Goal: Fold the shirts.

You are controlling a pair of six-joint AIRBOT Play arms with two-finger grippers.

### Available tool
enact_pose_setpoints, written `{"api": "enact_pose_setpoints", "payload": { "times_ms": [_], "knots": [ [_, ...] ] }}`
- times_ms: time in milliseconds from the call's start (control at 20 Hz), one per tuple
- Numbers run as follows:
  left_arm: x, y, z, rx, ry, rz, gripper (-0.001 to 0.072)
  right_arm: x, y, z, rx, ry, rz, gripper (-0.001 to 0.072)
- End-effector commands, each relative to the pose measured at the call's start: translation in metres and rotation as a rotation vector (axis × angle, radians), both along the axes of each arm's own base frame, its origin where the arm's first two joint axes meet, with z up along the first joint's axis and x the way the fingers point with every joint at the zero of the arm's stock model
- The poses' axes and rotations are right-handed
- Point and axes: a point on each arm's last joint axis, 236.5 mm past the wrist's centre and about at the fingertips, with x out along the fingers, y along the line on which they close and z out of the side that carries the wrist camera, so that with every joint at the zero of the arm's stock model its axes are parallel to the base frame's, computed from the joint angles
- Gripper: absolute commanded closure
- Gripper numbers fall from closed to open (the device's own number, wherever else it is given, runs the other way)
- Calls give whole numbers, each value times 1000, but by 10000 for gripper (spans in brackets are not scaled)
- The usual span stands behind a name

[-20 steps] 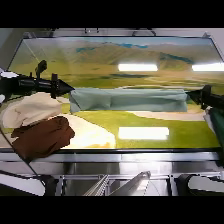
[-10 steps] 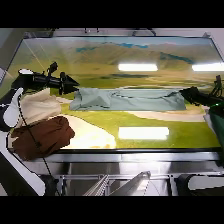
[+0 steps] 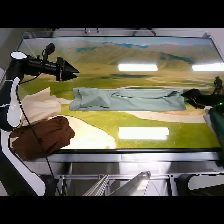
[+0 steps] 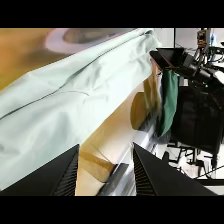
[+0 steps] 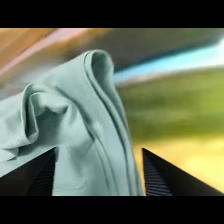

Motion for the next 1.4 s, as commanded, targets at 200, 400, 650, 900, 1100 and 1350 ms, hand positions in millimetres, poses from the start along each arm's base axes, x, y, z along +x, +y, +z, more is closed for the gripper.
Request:
{"api": "enact_pose_setpoints", "payload": {
  "times_ms": [200, 400, 650, 900, 1100, 1350],
  "knots": [
    [-25, -91, -41, 25, 75, -87, 362, 4, 63, -12, 55, 65, 126, 246],
    [-30, -151, -70, 53, 47, -112, 708, 8, 79, 11, 97, 41, 207, 690],
    [-36, -217, -117, 99, 67, -60, 710, 8, 44, 92, 130, -57, 234, 691],
    [-53, -285, -133, 125, 102, 14, 710, -14, 22, 158, 104, -143, 255, 690],
    [-68, -322, -139, 125, 115, 36, 709, -30, 49, 208, 222, -228, 330, 690],
    [-82, -362, -9, -215, 28, -127, 690, -25, 96, 287, 381, -441, 384, 690]
  ]
}}
